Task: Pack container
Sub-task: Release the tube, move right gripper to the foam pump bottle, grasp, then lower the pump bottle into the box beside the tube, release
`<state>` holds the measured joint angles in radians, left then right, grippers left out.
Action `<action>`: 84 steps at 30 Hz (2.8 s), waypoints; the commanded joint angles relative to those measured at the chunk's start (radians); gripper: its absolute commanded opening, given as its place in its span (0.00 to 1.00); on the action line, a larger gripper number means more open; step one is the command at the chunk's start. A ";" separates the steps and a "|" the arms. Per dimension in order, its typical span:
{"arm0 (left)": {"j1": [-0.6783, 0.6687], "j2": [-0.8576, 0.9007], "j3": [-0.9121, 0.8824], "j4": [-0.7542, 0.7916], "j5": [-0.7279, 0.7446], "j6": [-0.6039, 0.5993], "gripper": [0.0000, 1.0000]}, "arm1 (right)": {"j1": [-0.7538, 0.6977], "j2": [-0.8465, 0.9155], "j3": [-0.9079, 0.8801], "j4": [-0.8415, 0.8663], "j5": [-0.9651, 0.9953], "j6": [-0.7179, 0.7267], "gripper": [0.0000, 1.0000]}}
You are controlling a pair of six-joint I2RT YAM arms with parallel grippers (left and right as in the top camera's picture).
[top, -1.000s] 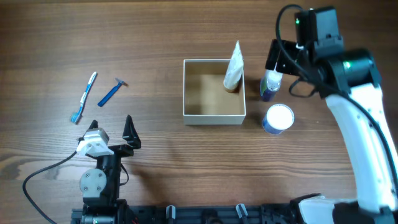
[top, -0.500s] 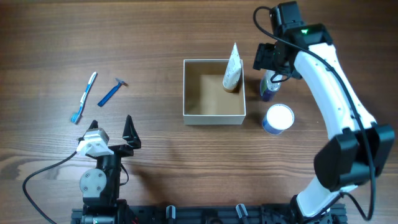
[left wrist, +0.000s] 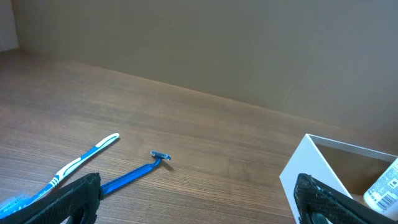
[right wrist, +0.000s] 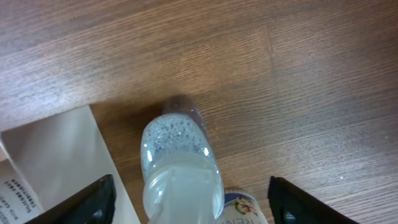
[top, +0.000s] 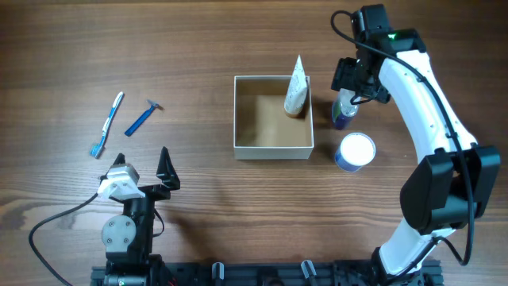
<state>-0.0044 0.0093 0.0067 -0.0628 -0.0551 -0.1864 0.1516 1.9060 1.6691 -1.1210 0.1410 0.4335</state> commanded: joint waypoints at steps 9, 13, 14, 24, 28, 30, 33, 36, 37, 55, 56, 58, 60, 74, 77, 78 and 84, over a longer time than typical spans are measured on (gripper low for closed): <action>0.005 -0.003 -0.001 -0.005 -0.013 -0.011 1.00 | 0.001 0.019 -0.095 0.068 -0.071 -0.040 0.63; 0.005 -0.003 -0.001 -0.005 -0.013 -0.011 1.00 | 0.001 0.018 -0.095 0.067 -0.071 -0.040 0.54; 0.005 -0.003 -0.001 -0.005 -0.013 -0.011 1.00 | 0.001 0.018 -0.095 0.068 -0.071 -0.040 0.52; 0.005 -0.003 -0.001 -0.005 -0.013 -0.011 1.00 | 0.001 -0.071 -0.095 0.072 -0.044 -0.042 0.40; 0.005 -0.003 -0.001 -0.005 -0.013 -0.011 1.00 | 0.001 -0.153 -0.095 0.069 -0.044 -0.041 0.39; 0.005 -0.003 -0.001 -0.005 -0.013 -0.011 1.00 | 0.002 -0.196 -0.095 0.064 -0.044 -0.042 0.37; 0.005 -0.003 -0.001 -0.005 -0.013 -0.011 1.00 | 0.002 -0.280 -0.095 0.032 -0.045 -0.041 0.36; 0.005 -0.003 -0.001 -0.005 -0.013 -0.011 1.00 | 0.002 -0.367 -0.095 -0.035 -0.045 -0.040 0.36; 0.005 -0.003 -0.001 -0.005 -0.013 -0.011 1.00 | 0.002 -0.401 -0.095 -0.071 -0.047 -0.040 0.36; 0.005 -0.003 -0.001 -0.005 -0.013 -0.011 1.00 | 0.090 -0.535 -0.096 -0.122 -0.352 -0.055 0.36; 0.005 -0.003 -0.001 -0.005 -0.013 -0.011 1.00 | 0.106 -0.534 -0.097 -0.109 -0.351 -0.059 0.36; 0.005 -0.003 -0.001 -0.005 -0.013 -0.011 1.00 | 0.151 -0.530 -0.097 -0.082 -0.341 -0.060 0.36; 0.005 -0.003 -0.001 -0.005 -0.013 -0.011 1.00 | 0.181 -0.521 -0.097 -0.070 -0.322 -0.060 0.36; 0.005 -0.003 -0.001 -0.005 -0.013 -0.011 1.00 | 0.234 -0.324 -0.097 -0.042 -0.223 -0.040 0.36; 0.005 -0.003 -0.001 -0.005 -0.013 -0.011 1.00 | 0.237 -0.292 -0.100 -0.039 -0.213 -0.040 0.36; 0.005 -0.003 -0.001 -0.005 -0.013 -0.011 1.00 | 0.237 -0.287 -0.104 -0.032 -0.210 -0.038 0.35; 0.005 -0.003 -0.001 -0.005 -0.013 -0.011 1.00 | 0.238 -0.275 -0.181 0.066 -0.158 -0.011 0.34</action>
<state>-0.0044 0.0090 0.0067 -0.0628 -0.0551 -0.1864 0.3832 1.6238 1.5303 -1.1007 -0.0746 0.3927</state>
